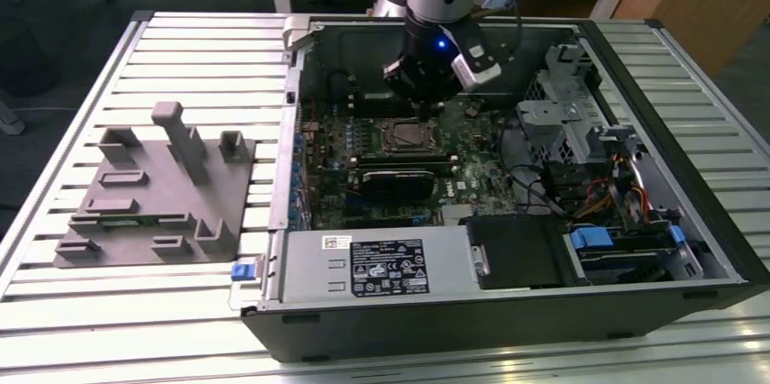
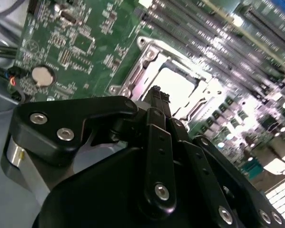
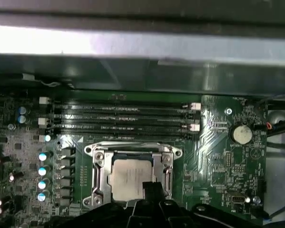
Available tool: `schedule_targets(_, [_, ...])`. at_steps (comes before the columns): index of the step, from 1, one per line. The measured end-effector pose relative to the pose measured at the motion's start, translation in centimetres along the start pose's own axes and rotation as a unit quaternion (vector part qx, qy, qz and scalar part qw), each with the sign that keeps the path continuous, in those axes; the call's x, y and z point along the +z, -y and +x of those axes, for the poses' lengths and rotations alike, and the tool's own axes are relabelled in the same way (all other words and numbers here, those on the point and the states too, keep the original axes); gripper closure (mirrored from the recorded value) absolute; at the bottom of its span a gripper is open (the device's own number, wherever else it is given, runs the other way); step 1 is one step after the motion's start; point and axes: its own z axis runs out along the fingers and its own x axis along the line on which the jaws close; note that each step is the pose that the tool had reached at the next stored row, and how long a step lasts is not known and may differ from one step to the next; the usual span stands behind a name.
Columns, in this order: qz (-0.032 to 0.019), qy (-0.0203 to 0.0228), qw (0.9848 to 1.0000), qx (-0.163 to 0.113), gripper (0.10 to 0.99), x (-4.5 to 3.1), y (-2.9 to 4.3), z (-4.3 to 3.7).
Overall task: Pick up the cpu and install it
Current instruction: 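Install the second cpu locking lever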
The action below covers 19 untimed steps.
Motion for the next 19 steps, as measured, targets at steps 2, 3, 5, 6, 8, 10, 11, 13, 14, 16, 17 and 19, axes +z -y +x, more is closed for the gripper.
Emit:
schedule_targets(2, [-0.0004,-0.0020,1.0000,0.000,0.980,-0.01,0.28,0.01])
schedule_targets(3, [-0.0004,-0.0039,1.0000,0.000,0.980,-0.01,0.39,0.01])
schedule_targets(5, [-0.0005,-0.0074,1.0000,0.000,0.980,-0.02,0.66,0.02])
schedule_targets(6, [-0.0005,-0.0087,1.0000,0.000,0.980,-0.02,0.85,0.02])
schedule_targets(8, [-0.0006,-0.0091,1.0000,0.000,0.980,-0.02,1.16,0.02])
schedule_targets(10, [-0.0006,-0.0092,1.0000,0.000,0.980,-0.02,1.41,0.03])
schedule_targets(11, [-0.0005,-0.0092,1.0000,0.000,0.980,-0.03,1.56,0.03])
schedule_targets(13, [-0.0006,-0.0092,1.0000,0.000,0.980,-0.03,1.98,0.04])
schedule_targets(14, [-0.0006,-0.0093,1.0000,0.000,0.980,-0.02,2.20,0.04])
schedule_targets(16, [-0.0005,-0.0097,1.0000,0.000,0.980,-0.01,2.61,0.05])
schedule_targets(17, [-0.0006,-0.0101,0.9999,0.000,0.980,0.03,2.67,0.05])
schedule_targets(19, [-0.0007,-0.0112,0.9999,0.000,0.980,0.14,2.74,0.06])
